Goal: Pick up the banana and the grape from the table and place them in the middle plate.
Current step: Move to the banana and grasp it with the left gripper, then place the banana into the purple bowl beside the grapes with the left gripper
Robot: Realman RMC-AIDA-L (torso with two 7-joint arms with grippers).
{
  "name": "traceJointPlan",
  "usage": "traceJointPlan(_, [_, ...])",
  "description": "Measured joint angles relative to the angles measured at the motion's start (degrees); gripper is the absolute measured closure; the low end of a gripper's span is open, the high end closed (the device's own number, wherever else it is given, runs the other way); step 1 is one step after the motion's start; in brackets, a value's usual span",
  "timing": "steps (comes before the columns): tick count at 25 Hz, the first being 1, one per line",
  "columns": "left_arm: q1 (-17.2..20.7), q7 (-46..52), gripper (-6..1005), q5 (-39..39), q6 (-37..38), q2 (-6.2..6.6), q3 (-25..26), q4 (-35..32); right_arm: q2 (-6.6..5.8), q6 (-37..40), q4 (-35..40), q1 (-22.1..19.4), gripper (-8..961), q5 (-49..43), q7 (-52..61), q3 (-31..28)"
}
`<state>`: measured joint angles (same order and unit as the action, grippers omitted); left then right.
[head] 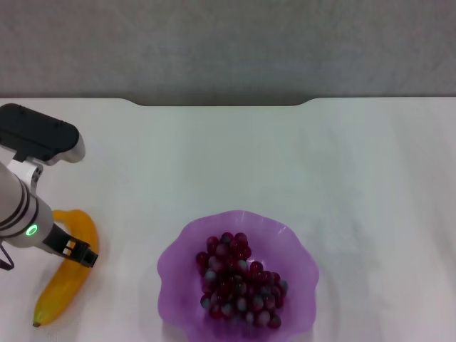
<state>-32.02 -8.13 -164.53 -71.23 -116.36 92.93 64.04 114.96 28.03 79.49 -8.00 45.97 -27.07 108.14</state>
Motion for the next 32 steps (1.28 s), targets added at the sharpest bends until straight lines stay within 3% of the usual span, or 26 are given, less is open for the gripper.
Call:
traceJointPlan(16, [-4.6,1.7,299,0.0,3.2,-0.05,0.1,-11.0,0.0,-0.2,0.2,0.3,287,0.0,0.0,0.1])
traceJointPlan(26, [-5.1,1.4,316,0.0,3.4,-0.07,0.1,-11.9,0.0,-0.9,0.1,0.4,287,0.0,0.2,-0.1])
traceJointPlan(31, [-5.1,1.0,504,0.0,3.3,-0.01,0.0,-11.9,0.0,-0.9,0.2,0.4,287,0.0,0.2,0.0])
traceJointPlan(32, [-5.1,0.8,504,0.0,3.3,0.02,0.0,-11.9,0.0,-0.9,0.2,0.4,287,0.0,0.2,0.0])
